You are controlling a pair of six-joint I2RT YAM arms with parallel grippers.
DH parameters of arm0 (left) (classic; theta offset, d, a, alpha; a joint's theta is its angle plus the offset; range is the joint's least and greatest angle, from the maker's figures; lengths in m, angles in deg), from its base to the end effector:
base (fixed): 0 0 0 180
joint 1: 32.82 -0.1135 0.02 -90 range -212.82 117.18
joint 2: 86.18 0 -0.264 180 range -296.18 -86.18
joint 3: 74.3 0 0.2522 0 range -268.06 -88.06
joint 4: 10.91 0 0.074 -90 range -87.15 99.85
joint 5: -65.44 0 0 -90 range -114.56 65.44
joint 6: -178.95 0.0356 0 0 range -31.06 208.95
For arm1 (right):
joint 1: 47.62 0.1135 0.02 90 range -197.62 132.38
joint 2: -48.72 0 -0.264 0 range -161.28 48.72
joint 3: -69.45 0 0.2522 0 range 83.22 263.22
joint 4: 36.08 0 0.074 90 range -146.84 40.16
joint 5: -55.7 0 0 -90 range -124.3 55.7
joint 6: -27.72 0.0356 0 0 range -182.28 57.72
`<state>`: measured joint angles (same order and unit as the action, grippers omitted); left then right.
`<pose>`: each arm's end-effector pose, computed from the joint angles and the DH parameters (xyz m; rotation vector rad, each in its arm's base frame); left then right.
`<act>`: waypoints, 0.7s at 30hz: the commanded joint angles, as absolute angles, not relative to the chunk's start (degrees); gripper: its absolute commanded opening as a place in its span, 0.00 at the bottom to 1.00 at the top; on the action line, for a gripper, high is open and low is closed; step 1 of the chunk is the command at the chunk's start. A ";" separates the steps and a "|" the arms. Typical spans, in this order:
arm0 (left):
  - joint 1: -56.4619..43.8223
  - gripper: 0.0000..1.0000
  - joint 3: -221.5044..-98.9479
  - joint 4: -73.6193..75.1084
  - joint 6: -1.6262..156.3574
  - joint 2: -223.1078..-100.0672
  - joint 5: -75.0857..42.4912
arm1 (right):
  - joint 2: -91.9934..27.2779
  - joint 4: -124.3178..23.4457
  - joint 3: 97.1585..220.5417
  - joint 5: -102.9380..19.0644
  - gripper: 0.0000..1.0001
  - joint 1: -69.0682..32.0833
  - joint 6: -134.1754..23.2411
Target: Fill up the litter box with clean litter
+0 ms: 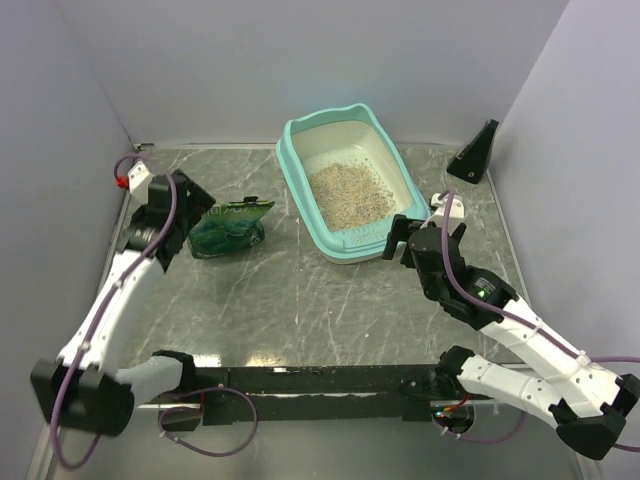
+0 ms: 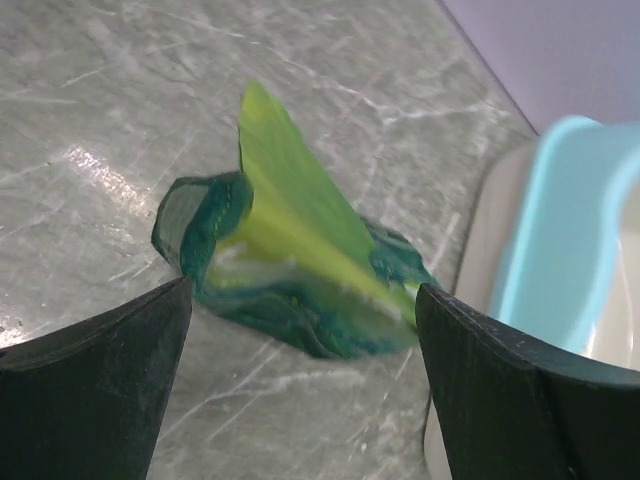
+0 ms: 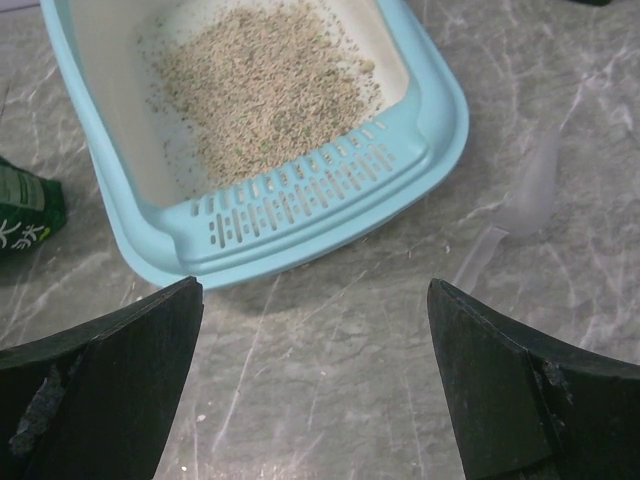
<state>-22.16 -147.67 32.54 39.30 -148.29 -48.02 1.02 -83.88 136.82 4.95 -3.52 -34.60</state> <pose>0.2327 -0.0294 0.3393 -0.9164 1.8759 -0.2029 0.1373 0.1017 0.3458 0.1308 1.9420 0.1189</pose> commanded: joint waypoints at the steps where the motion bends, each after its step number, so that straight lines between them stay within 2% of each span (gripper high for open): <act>1: -23.68 0.97 -156.69 39.58 31.56 -157.36 -49.87 | 1.79 -82.62 135.78 2.36 1.00 -3.06 -33.45; 5: -23.85 0.97 -160.48 40.03 29.27 -163.51 -48.03 | 2.14 -82.54 134.99 3.05 1.00 -2.97 -33.72; 14: -24.03 0.99 -160.22 39.16 24.08 -167.48 -44.69 | 1.18 -82.45 133.40 4.20 1.00 -3.06 -33.28; 18: -24.03 0.83 -158.20 36.69 24.35 -166.08 -44.07 | 0.30 -81.83 132.87 3.76 1.00 -3.06 -32.49; 21: -24.03 0.65 -158.02 37.30 24.87 -165.64 -44.33 | -0.49 -82.18 132.96 3.85 1.00 -3.06 -31.96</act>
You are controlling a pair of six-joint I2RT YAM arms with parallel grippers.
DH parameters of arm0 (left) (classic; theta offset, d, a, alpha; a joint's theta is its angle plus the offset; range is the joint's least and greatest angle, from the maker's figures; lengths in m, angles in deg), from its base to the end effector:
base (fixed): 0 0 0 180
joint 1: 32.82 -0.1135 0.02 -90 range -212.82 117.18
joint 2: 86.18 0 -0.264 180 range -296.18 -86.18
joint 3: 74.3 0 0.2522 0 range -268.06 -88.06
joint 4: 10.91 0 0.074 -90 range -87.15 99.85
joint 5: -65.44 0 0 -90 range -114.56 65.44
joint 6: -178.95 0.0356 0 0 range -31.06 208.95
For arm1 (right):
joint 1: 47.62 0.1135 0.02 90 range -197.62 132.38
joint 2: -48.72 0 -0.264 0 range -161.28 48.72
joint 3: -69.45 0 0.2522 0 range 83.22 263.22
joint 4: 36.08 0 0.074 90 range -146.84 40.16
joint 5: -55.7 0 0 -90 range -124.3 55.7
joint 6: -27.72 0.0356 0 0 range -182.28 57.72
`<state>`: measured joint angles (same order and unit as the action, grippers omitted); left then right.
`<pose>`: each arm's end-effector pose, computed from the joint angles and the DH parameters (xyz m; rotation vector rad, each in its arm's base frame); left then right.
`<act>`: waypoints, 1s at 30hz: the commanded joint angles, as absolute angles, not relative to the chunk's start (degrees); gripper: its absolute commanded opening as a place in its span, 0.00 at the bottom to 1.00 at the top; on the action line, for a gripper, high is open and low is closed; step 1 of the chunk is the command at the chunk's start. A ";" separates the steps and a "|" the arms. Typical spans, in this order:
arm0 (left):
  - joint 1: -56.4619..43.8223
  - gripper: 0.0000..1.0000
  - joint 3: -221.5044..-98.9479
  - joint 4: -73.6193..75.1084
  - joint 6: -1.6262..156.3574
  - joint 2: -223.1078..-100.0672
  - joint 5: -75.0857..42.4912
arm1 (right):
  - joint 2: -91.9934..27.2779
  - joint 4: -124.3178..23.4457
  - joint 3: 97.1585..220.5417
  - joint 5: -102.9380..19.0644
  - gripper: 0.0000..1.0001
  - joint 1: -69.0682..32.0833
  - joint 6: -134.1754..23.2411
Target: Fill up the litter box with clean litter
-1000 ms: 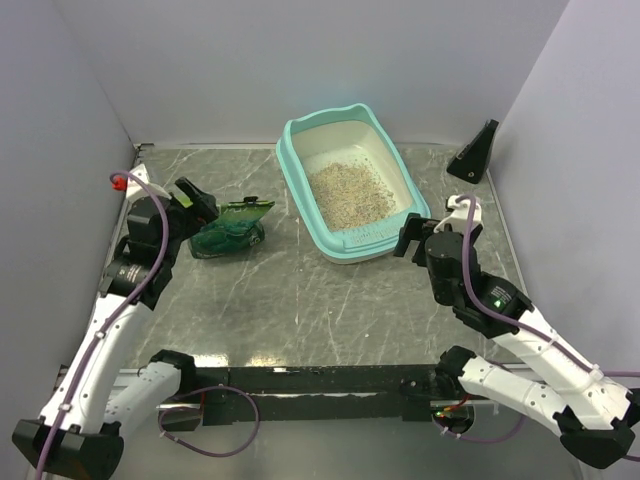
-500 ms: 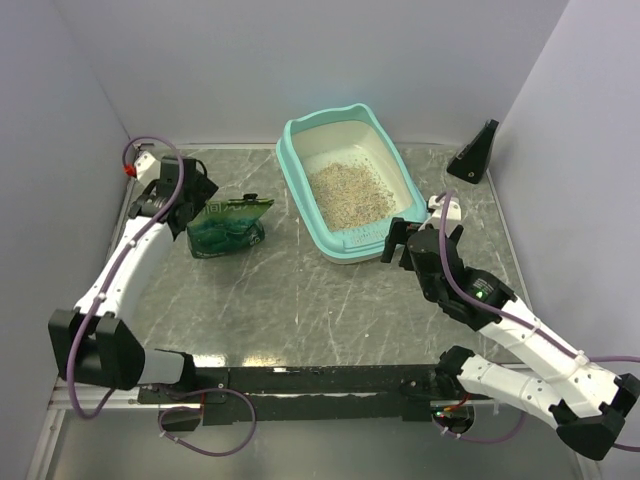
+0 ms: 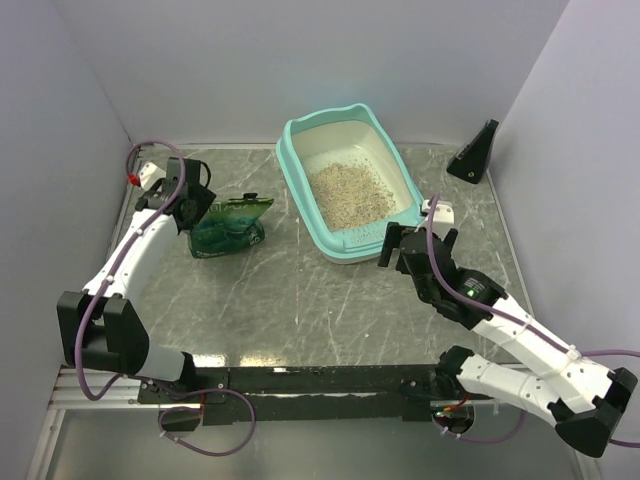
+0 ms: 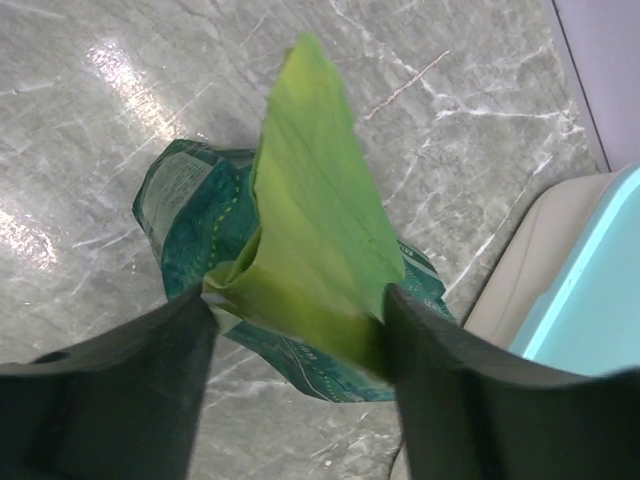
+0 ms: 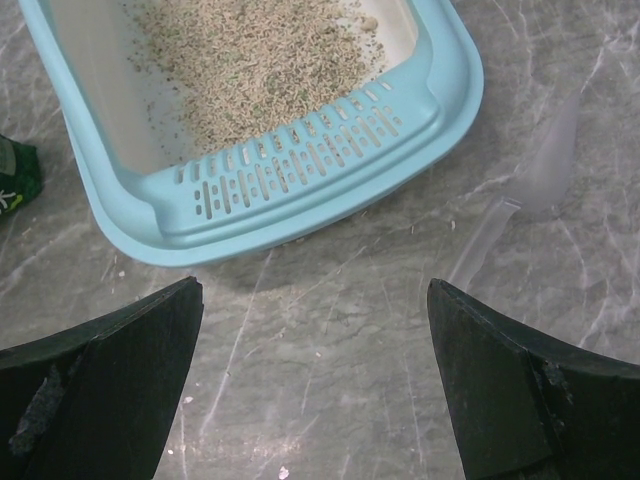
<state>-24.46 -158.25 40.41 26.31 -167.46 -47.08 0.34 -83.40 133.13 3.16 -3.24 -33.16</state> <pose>0.3013 -0.0305 0.3060 -1.2209 1.9973 -0.1332 0.1399 0.1067 0.3232 0.1054 2.0044 0.1180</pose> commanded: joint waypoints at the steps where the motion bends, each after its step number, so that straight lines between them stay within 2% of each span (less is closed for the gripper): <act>1: -24.12 0.54 -157.93 37.39 25.13 -165.63 -44.33 | -0.67 -82.27 133.05 3.94 1.00 -3.06 -31.70; 3: -24.12 0.41 -157.58 37.30 25.57 -165.20 -44.16 | -0.67 -82.71 133.05 3.94 1.00 -2.97 -31.35; 4: -24.12 0.29 -157.32 37.21 25.66 -164.93 -44.16 | -0.58 -82.71 133.05 3.85 1.00 -2.97 -31.08; 7: -24.56 0.01 -156.35 36.43 26.89 -164.40 -43.72 | 0.12 -82.97 132.88 3.59 1.00 -2.97 -31.17; 12: -24.91 0.01 -153.63 33.00 32.59 -161.51 -41.00 | 1.70 -83.50 132.87 3.32 1.00 -2.97 -31.52; 17: -24.91 0.01 -149.49 26.76 41.55 -154.58 -30.55 | 1.79 -83.85 133.22 1.74 1.00 -2.97 -32.75; 24: -24.91 0.01 -150.37 31.67 50.97 -148.86 -17.18 | 1.26 -84.65 135.07 -0.98 1.00 -2.97 -35.46; 27: -24.91 0.01 -148.71 32.72 54.22 -145.43 -13.49 | 1.87 -82.80 135.16 -7.99 1.00 -2.88 -41.24; 30: -24.91 0.01 -146.51 33.08 56.42 -143.31 -8.84 | 4.33 -78.33 133.49 -23.36 1.00 -2.80 -50.40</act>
